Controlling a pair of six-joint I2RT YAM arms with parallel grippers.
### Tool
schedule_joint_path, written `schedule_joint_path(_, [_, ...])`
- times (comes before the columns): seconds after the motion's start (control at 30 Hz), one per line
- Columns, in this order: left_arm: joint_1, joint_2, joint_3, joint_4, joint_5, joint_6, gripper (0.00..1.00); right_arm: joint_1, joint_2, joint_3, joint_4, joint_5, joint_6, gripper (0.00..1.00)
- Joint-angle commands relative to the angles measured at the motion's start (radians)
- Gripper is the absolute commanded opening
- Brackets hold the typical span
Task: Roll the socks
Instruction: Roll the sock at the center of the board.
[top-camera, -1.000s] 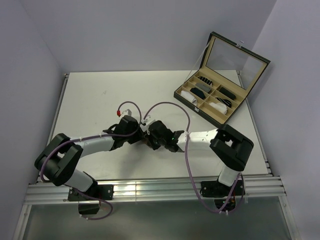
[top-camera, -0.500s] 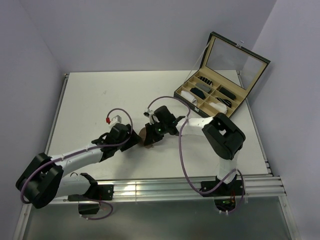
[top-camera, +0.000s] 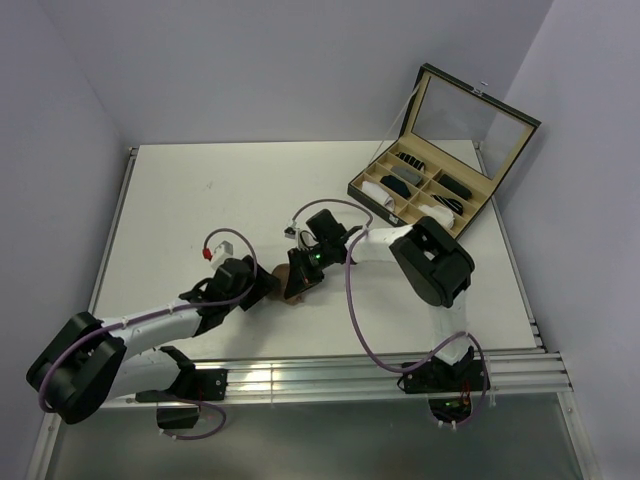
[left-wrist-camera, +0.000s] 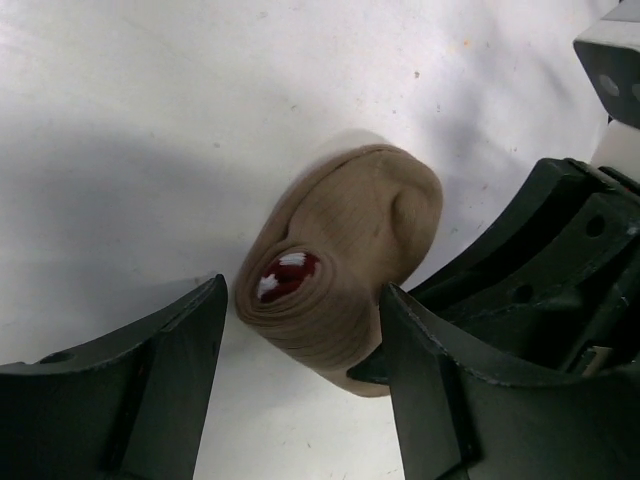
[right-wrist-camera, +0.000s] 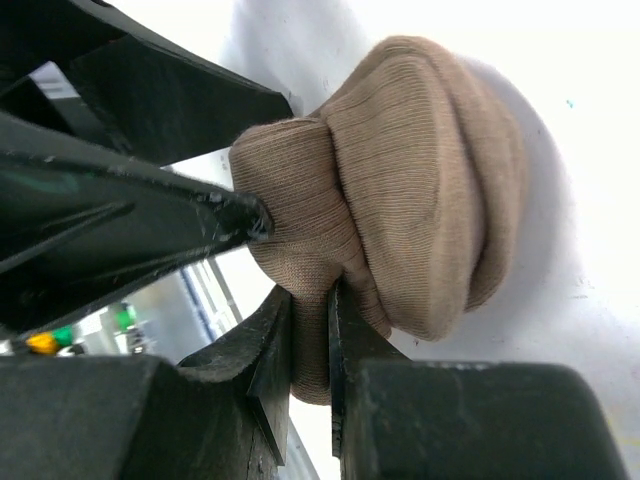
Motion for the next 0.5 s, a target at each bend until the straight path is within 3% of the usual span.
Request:
schedule_joint_path(0.0, [-0.006, 0.002, -0.037, 0.076, -0.040, -0.070, 0.66, -0.004, 0.057, -0.036, -0.104, 0.032, 0.026, 0.00])
schedule_joint_path(0.27, [-0.006, 0.059, -0.024, 0.045, -0.025, -0.092, 0.60, -0.008, 0.066, -0.055, -0.043, 0.017, 0.098, 0.00])
schedule_joint_path(0.47, [-0.007, 0.113, -0.010, 0.039, -0.008, -0.080, 0.42, -0.011, 0.065, -0.079, 0.006, 0.026, 0.141, 0.00])
